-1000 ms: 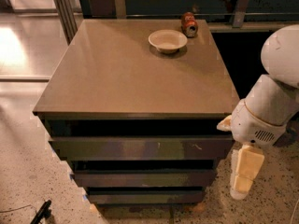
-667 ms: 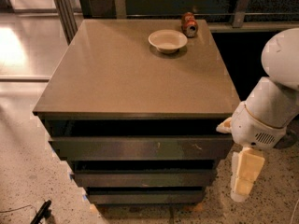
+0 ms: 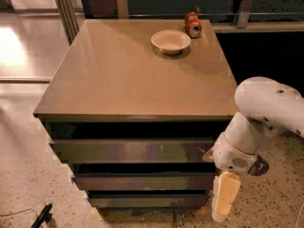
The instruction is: Open top drawer
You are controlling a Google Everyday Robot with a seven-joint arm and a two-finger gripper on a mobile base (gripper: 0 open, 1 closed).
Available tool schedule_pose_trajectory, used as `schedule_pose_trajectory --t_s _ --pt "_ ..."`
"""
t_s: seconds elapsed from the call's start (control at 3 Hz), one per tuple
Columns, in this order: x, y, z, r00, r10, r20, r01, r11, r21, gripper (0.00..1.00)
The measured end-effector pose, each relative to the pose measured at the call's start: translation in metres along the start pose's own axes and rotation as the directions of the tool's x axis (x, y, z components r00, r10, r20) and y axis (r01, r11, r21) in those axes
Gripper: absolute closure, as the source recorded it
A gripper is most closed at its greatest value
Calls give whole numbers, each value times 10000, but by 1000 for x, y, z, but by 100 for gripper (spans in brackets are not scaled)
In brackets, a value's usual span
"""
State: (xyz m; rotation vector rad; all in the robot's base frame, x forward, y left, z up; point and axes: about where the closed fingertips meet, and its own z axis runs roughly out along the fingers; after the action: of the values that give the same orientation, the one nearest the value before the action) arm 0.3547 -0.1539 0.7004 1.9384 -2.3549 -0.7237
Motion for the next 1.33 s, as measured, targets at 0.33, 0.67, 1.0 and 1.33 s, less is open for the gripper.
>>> schedule_pose_trajectory --t_s 0.33,0.67,1.0,1.33 --pt "0 0 0 10000 0 0 0 10000 0 0" --pt "-10 -9 -12 9990 -29 448 -7 9968 796 0" --pt "-24 -20 -34 9964 -164 834 22 9859 1675 0" --pt "-24 -23 -32 9954 -140 944 -18 9861 1659 0"
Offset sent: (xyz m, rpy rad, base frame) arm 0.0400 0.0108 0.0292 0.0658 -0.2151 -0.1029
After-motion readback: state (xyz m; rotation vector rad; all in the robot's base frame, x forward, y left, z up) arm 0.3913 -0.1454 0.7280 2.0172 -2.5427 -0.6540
